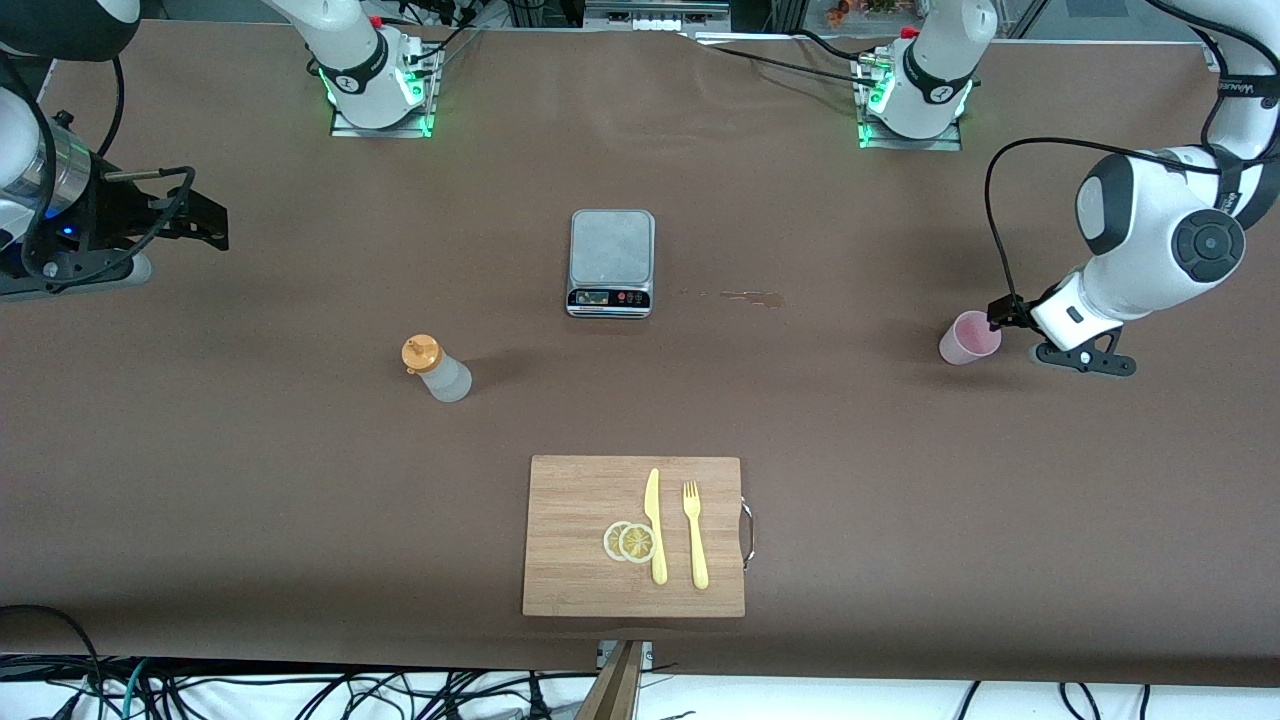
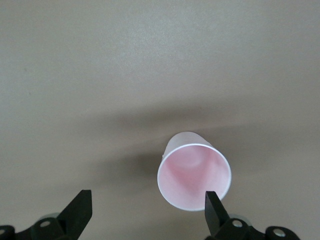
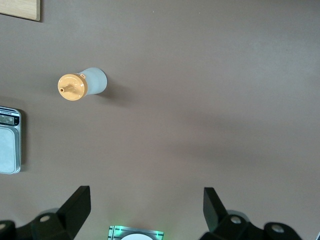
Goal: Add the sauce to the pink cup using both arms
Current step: 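Lower the left gripper over the pink cup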
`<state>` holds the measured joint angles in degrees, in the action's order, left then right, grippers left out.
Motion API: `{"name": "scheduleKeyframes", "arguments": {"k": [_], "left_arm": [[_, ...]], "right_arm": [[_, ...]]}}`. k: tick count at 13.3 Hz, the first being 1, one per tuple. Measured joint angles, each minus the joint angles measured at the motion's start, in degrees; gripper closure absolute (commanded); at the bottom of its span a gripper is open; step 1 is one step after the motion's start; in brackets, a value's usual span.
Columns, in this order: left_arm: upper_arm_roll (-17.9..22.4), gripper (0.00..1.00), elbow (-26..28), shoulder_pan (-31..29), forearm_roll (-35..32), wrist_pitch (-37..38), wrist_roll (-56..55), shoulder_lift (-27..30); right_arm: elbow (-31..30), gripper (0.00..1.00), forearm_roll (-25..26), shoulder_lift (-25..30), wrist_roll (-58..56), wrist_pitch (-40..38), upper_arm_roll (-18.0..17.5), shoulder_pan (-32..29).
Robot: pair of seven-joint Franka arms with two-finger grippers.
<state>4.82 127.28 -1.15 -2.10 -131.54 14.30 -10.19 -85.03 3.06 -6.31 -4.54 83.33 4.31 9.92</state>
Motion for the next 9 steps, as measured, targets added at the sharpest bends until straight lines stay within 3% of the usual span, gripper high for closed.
{"name": "scheduleKeyframes", "arguments": {"k": [5,9], "left_arm": [[-0.1,0.01,1.9,-0.3,2.1,-7.1,0.8,-3.6],[-0.1,0.01,1.9,-0.3,2.9,-8.3,2.3,-5.1]], "right_arm": [[0.0,0.00,0.0,0.0,0.0,0.0,0.2,-0.1],[0.0,0.00,0.0,0.0,0.0,0.0,0.3,-0.1]]}}
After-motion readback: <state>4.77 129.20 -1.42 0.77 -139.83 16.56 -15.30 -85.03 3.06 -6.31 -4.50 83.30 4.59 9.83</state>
